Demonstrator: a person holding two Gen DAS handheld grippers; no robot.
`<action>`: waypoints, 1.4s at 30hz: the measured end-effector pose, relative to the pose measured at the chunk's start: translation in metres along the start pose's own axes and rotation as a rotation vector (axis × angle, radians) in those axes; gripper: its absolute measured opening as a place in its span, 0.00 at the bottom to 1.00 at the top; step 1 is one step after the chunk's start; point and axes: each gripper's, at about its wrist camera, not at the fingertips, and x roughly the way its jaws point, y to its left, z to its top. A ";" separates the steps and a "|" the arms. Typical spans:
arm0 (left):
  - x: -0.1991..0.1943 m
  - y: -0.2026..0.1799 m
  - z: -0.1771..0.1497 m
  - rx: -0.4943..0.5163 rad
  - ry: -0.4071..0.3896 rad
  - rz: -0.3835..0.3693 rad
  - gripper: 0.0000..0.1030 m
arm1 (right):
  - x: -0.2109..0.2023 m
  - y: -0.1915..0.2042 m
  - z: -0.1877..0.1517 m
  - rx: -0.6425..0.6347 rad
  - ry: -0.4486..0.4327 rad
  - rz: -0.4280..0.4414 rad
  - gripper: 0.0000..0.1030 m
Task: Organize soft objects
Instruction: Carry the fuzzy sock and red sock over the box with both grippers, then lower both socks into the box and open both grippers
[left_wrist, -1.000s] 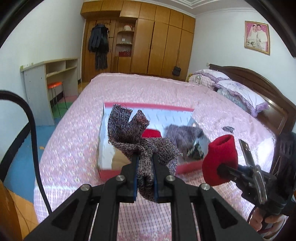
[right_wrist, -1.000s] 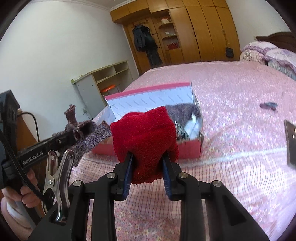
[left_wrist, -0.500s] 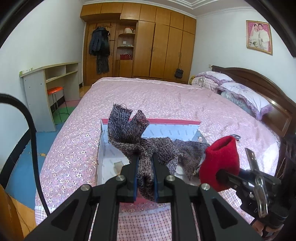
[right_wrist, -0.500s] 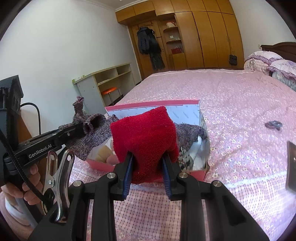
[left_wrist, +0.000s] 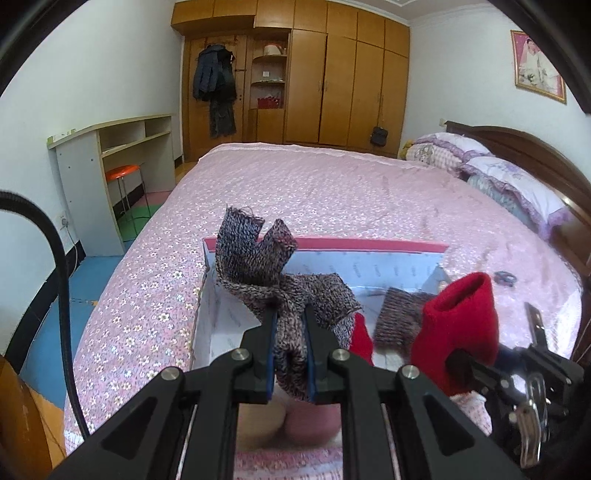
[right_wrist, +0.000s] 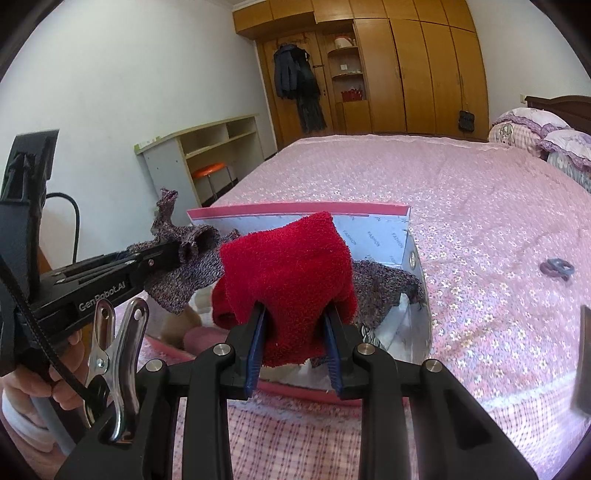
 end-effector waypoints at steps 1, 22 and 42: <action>0.005 0.000 0.001 0.000 0.001 0.008 0.12 | 0.003 0.001 0.000 -0.004 0.003 -0.004 0.29; 0.096 0.009 -0.004 -0.072 0.171 0.084 0.12 | 0.050 -0.008 -0.015 -0.012 0.094 -0.041 0.29; 0.098 0.005 -0.009 -0.051 0.162 0.126 0.20 | 0.060 -0.007 -0.021 -0.027 0.096 -0.050 0.31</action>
